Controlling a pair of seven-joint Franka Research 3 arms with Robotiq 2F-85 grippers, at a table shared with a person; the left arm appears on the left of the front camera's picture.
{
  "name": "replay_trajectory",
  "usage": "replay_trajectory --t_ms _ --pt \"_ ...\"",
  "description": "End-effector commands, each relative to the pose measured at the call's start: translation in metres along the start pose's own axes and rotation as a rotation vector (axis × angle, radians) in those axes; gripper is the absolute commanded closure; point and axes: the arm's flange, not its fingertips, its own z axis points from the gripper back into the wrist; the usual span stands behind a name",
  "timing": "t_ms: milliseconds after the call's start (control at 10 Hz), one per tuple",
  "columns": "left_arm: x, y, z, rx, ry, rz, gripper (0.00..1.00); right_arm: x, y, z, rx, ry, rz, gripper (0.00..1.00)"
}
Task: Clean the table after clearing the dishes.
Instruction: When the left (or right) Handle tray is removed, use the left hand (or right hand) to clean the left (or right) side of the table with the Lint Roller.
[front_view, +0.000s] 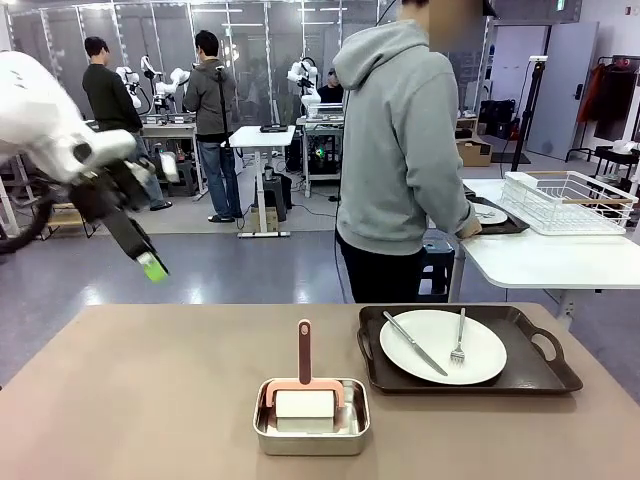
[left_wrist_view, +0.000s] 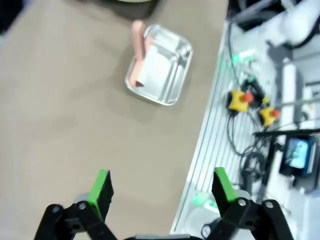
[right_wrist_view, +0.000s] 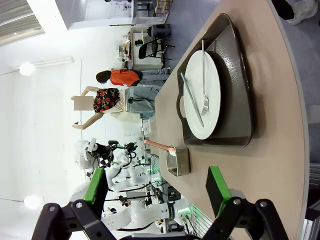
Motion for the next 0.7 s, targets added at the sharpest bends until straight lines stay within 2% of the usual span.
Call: replay_trajectory --t_ms 0,200,300,400,600 --pt "0.008 -0.009 -0.041 0.063 0.081 -0.14 0.0 -0.002 0.004 0.001 0.004 -0.003 -0.003 0.0" --pt "0.029 -0.015 -0.079 0.073 0.127 -0.221 0.0 -0.002 0.004 0.001 0.004 -0.003 -0.003 0.0" --pt "0.034 -0.015 -0.086 0.058 0.134 -0.221 0.0 -0.002 0.004 0.001 0.004 -0.003 -0.003 0.0" --pt "0.034 -0.021 -0.075 0.028 0.122 -0.175 0.0 -0.002 0.004 0.001 0.004 -0.003 -0.003 0.0" --pt "0.034 -0.021 -0.075 0.028 0.122 -0.175 0.0 -0.002 0.004 0.001 0.004 -0.003 -0.003 0.0"
